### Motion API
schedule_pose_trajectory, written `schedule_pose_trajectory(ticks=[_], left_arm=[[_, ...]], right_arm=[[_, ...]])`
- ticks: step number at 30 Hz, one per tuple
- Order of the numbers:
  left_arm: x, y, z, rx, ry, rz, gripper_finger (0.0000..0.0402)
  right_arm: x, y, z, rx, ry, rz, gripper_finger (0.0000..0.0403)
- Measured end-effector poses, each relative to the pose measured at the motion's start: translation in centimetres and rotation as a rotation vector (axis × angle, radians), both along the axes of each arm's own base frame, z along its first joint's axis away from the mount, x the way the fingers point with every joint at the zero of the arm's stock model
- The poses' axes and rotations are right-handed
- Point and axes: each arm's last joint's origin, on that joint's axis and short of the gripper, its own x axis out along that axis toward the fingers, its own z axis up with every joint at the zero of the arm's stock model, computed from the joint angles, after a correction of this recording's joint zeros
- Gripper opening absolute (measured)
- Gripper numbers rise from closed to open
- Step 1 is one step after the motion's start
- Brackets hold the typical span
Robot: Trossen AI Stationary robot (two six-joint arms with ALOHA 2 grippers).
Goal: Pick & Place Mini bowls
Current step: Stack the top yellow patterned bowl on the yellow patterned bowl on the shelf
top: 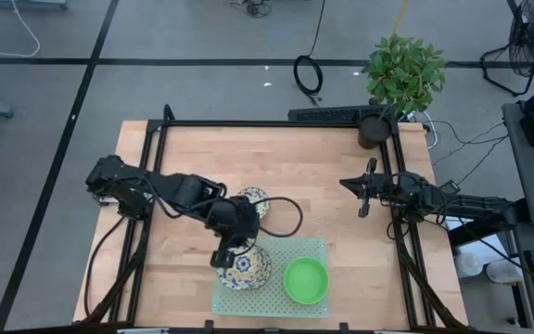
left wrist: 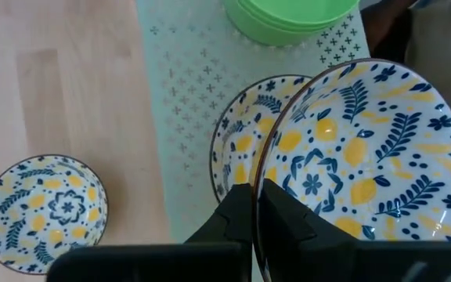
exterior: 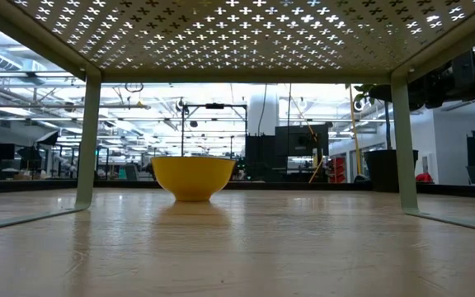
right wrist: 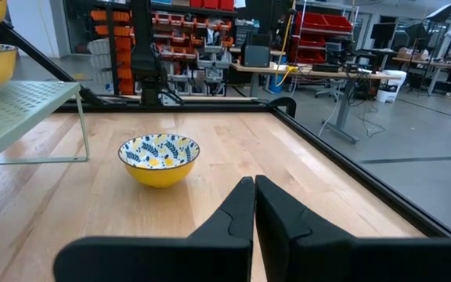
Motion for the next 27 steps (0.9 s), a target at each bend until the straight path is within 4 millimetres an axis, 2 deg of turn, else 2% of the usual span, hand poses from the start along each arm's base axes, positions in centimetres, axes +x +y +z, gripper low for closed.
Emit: schedule_pose_trajectory(ticks=[8,18,27], left_arm=[[1.4,0.6,-1.1,0.008,0.003,-0.018,0.0009],[2.7,0.3,-3.0,-0.027,0.072,-0.056,0.0009],[3.2,0.4,-3.6,-0.021,0.076,-0.065,0.0017]], right_arm=[[0.0,0.0,0.0,0.0,-0.001,0.0,0.0],[0.0,0.0,0.0,0.0,-0.001,0.0,0.0],[0.0,0.0,0.0,0.0,0.001,0.0,0.0]])
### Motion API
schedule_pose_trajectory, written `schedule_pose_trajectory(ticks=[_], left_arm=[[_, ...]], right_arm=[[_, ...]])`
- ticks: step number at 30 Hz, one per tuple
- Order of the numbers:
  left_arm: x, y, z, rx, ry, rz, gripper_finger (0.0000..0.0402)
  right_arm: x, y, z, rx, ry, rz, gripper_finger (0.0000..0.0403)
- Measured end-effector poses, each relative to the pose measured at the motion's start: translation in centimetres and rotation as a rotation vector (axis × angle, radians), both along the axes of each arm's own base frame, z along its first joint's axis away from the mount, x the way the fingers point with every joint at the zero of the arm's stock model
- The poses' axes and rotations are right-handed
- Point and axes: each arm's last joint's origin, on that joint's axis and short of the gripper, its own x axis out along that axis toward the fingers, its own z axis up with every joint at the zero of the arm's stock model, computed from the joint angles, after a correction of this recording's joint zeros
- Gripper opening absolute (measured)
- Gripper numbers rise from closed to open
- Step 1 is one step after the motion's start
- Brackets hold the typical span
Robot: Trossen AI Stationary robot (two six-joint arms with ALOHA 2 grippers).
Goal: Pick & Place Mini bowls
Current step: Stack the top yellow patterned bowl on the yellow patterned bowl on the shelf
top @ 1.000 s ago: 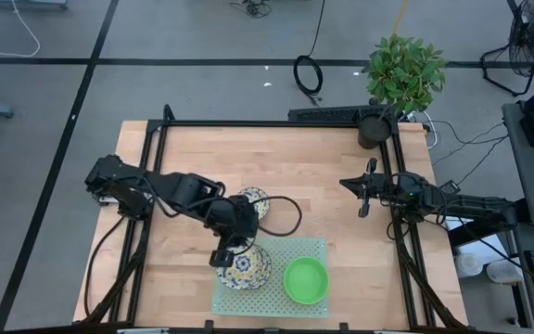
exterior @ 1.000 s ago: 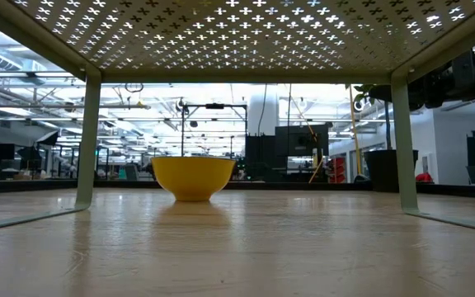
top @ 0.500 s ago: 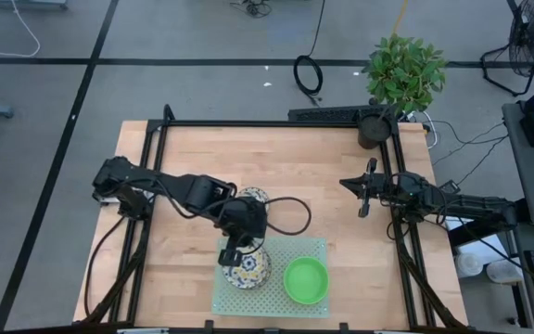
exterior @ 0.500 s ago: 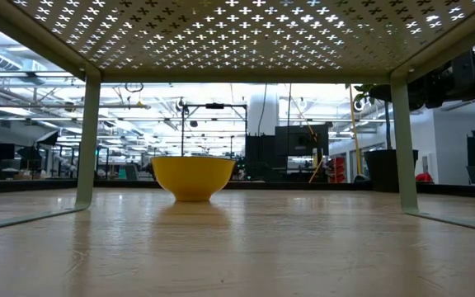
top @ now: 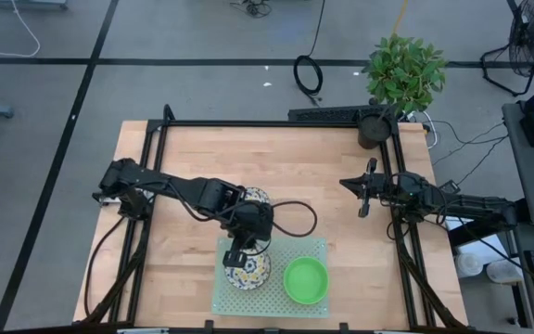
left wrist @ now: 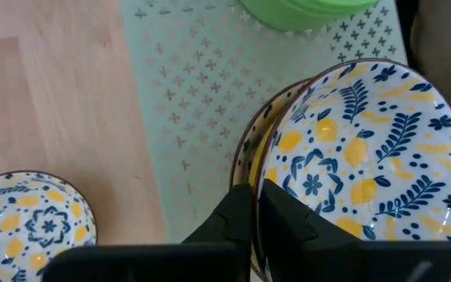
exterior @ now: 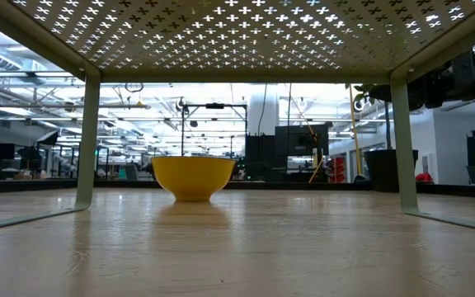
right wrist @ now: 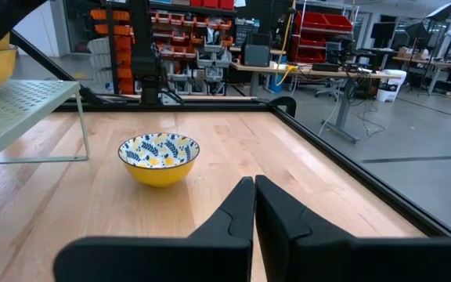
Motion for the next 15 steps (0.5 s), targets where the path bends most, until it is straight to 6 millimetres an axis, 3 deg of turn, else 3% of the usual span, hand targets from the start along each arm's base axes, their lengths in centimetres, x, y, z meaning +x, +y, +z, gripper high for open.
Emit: schedule_pose_trajectory(ticks=[5,11,15], left_arm=[[0.3,0.2,-0.5,-0.006,0.026,0.007,0.0009],[0.7,0.1,-1.1,-0.009,0.037,-0.02,0.0033],[0.8,0.2,-1.3,-0.03,0.049,-0.025,0.0018]], right_arm=[[0.0,0.0,0.0,0.0,0.0,0.0,0.0],[0.0,0.0,0.0,0.0,-0.001,0.0,0.0],[0.0,0.0,0.0,0.0,-0.001,0.0,0.0]])
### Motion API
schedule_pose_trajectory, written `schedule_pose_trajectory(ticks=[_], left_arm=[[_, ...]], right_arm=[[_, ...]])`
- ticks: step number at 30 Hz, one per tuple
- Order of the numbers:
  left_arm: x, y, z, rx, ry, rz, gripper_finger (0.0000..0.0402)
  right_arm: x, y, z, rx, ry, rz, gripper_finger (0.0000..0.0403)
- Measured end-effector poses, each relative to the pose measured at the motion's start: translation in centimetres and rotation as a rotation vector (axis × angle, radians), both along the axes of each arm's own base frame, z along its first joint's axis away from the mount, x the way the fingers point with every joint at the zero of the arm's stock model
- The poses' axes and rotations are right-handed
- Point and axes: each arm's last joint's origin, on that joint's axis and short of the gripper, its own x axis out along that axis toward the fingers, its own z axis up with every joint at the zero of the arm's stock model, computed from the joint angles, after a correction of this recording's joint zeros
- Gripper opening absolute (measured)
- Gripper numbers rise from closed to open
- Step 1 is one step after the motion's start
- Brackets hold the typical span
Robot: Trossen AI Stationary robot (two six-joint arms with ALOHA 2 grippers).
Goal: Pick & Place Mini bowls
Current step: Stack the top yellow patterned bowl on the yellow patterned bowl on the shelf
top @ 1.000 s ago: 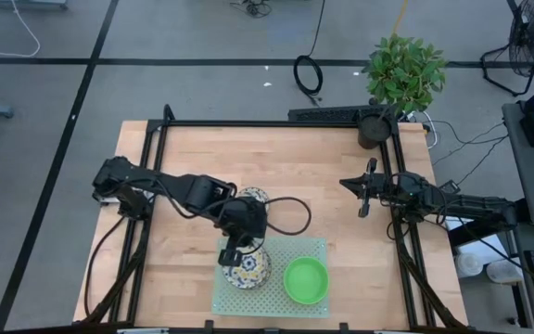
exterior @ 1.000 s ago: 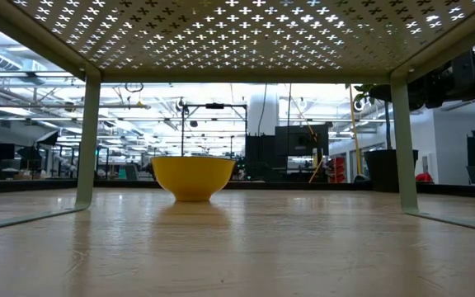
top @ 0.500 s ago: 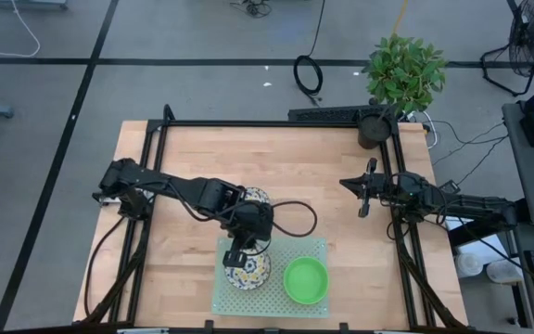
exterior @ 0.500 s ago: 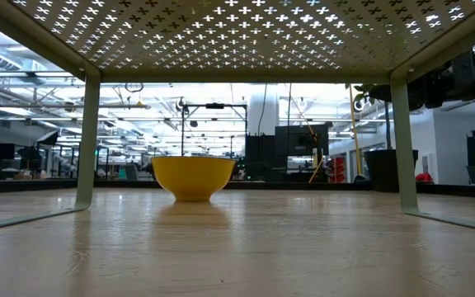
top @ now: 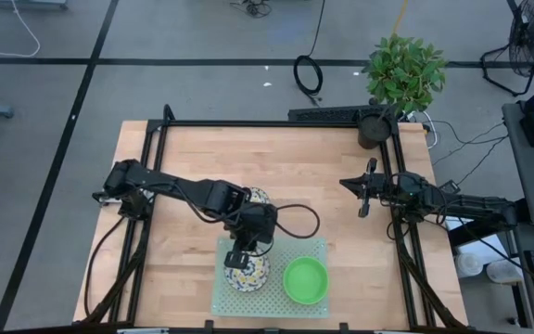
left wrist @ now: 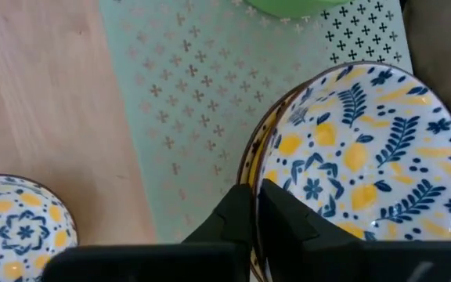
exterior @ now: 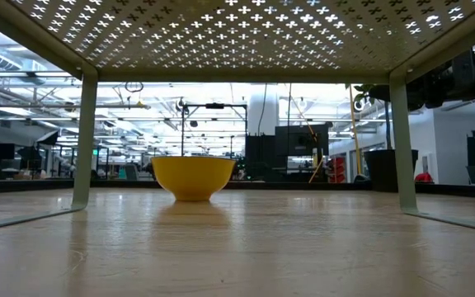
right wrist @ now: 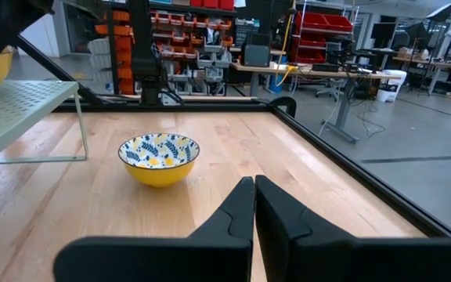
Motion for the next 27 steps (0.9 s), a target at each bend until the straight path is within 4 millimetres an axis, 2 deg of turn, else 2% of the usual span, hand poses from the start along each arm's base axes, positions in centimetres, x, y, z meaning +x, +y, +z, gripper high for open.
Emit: schedule_pose_trajectory(ticks=[5,12,16,27], left_arm=[[0.12,0.22,0.02,-0.004,0.0,0.025,0.0015],[0.12,0.26,0.0,-0.009,0.009,0.047,0.01],[0.12,0.27,0.0,-0.01,0.014,0.064,0.0135],[-0.01,0.46,0.23,-0.017,0.016,0.083,0.0181]], right_arm=[[0.0,0.0,-0.01,0.0,0.0,0.0,0.0],[0.0,0.0,0.0,0.0,0.0,0.0,0.0],[0.0,0.0,-0.01,0.0,0.0,0.0,0.0],[0.0,0.0,0.0,0.0,0.0,0.0,0.0]])
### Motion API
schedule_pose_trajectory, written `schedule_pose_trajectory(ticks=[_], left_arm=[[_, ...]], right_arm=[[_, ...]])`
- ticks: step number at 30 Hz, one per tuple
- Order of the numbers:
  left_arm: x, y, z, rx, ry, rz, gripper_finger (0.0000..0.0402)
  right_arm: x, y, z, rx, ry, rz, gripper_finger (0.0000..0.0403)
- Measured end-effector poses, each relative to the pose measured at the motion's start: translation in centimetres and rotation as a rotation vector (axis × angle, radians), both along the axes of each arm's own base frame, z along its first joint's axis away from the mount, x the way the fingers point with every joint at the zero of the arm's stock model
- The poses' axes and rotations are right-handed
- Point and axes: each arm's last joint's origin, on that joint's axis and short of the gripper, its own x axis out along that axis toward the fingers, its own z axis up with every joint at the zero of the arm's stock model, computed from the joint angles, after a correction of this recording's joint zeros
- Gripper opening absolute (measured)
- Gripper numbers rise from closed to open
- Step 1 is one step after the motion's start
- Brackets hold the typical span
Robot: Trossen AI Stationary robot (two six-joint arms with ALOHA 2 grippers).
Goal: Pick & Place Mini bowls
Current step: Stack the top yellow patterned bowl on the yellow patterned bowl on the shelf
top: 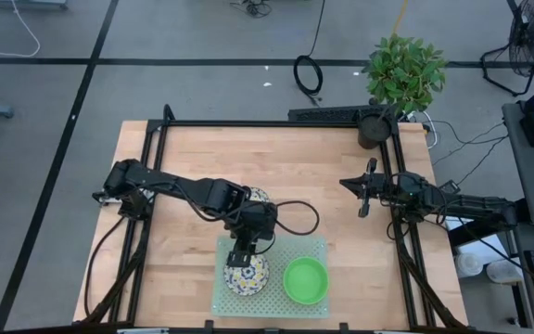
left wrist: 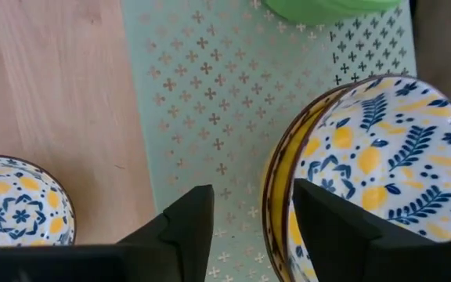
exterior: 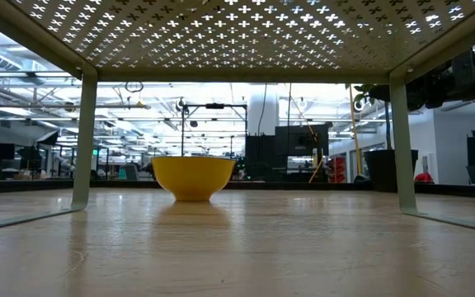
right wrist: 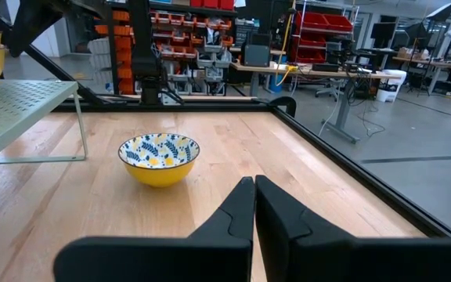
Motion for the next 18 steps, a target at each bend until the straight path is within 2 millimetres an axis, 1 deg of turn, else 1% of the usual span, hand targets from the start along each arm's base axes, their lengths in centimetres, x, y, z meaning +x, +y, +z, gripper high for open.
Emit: schedule_pose_trajectory(ticks=[6,9,14,18], left_arm=[[-0.5,0.5,1.3,-0.016,-0.037,0.027,0.0182],[-1.1,0.8,2.2,0.026,-0.071,0.054,0.0182],[-2.1,2.1,3.5,0.19,-0.129,0.157,0.0182],[-3.2,3.7,4.2,0.357,-0.125,0.275,0.0182]], right_arm=[[0.0,0.0,0.0,0.0,0.001,0.0,0.0],[0.0,0.0,0.0,0.0,0.0,-0.001,0.0],[0.0,0.0,0.0,0.0,0.002,0.0,0.0],[0.0,0.0,0.0,0.0,0.0,0.0,0.0]])
